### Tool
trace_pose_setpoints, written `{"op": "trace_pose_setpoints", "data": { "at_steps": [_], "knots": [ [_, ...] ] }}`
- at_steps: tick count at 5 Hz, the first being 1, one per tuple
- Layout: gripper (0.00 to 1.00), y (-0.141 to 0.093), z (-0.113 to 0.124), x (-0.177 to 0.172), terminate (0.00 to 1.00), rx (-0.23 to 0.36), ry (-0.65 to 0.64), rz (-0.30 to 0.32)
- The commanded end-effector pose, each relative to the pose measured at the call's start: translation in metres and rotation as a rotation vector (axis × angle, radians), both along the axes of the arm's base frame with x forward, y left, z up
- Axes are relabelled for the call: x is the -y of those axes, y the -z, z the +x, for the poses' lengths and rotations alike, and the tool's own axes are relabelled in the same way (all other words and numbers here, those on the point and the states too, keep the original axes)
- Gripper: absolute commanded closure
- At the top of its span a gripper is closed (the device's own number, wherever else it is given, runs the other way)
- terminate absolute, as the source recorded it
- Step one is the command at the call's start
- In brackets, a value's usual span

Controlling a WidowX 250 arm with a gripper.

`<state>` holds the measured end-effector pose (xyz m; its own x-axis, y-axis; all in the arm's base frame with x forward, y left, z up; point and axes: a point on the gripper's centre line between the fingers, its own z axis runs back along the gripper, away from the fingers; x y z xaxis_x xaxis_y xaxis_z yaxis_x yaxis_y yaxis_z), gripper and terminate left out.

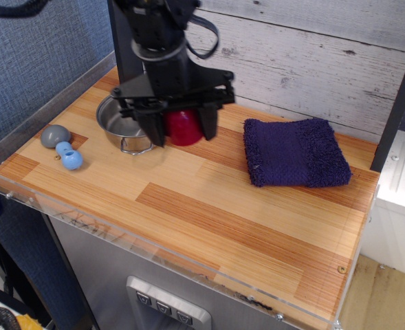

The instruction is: Place the red yam inside of the metal pot near the blue scoop.

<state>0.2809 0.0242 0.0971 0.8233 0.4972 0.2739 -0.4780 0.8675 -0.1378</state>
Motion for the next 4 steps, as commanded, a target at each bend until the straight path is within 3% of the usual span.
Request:
{"op": "trace_pose_setpoints", "data": {
  "at_steps": [1, 4],
  "knots": [
    [1.00, -0.005, 0.010, -0.049, 0.00, 0.019, -0.090, 0.013],
    [1.00, 0.011, 0.033, -0.100, 0.00, -0.008, -0.177, 0.010]
  ]
}}
